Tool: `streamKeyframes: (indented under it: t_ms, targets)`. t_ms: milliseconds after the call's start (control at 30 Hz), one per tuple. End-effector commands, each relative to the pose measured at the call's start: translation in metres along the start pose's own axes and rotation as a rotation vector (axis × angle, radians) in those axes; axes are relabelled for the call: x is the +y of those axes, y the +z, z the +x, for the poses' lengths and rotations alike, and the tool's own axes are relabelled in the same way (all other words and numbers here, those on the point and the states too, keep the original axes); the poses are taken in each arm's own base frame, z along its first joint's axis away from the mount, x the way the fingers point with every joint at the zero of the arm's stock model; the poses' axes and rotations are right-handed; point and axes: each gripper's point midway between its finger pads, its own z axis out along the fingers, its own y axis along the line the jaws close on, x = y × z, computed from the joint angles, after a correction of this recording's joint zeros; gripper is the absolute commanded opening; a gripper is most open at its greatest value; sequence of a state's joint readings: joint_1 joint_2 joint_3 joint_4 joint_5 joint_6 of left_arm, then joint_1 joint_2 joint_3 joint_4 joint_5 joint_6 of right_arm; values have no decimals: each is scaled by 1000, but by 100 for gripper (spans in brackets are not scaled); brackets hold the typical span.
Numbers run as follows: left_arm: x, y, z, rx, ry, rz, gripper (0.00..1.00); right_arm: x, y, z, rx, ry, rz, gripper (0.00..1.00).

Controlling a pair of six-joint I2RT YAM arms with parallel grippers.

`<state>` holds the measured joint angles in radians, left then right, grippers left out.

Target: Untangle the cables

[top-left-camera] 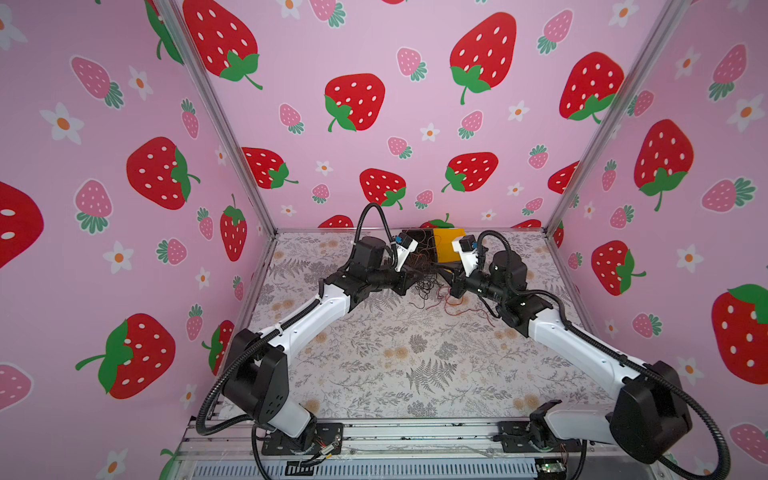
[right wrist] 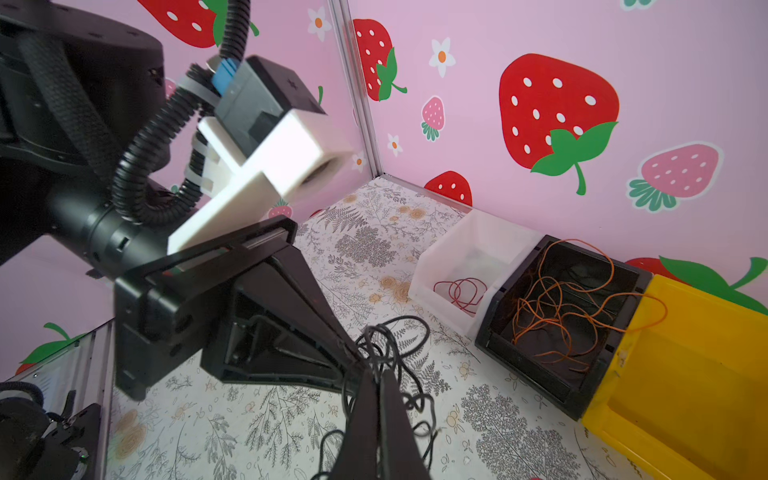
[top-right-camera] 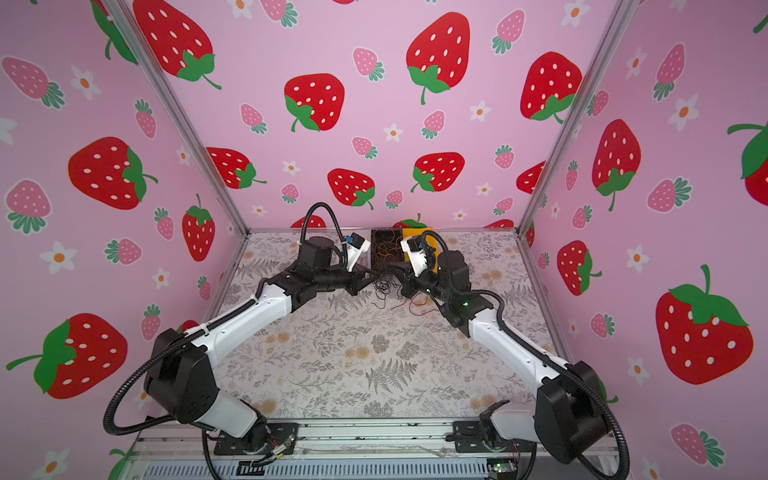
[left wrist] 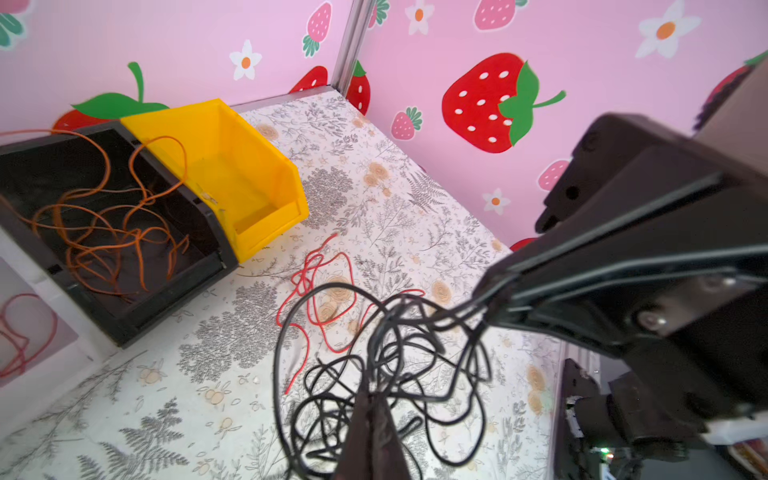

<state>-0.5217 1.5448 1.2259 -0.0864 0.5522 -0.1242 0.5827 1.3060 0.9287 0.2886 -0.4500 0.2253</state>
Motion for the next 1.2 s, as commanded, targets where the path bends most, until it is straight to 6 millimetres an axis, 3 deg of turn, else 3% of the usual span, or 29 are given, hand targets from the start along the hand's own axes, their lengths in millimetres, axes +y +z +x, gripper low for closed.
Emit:
streamKeyframes:
  t_ms: [0,267,400,433,467,533,800,1167]
  targets:
    - [-9,-17,-14,-27,67,-11,0,-17,-12,-21,-51,16,82,0]
    - [-12,-48,-10,-26,90,-37,0,-51,-24,-16,-25,37,196,0]
    - [0,-56,-10,-41,65,-72,2,-30,-18,-23,-24,3,65,0]
    - [0,-55,-12,-49,66,-69,20,-25,-16,-23,-15,4,27,0]
    - [0,-53,-13,-55,70,-64,31,-22,-14,-23,-6,2,4,0]
    - [2,-49,-21,-69,69,-60,38,-15,-12,-20,12,-8,-36,0]
    - [18,-40,-43,-66,32,-24,43,12,-11,-11,60,-87,-160,0]
    - [-16,-36,-29,-2,35,229,44,25,-6,-6,95,-131,-219,0]
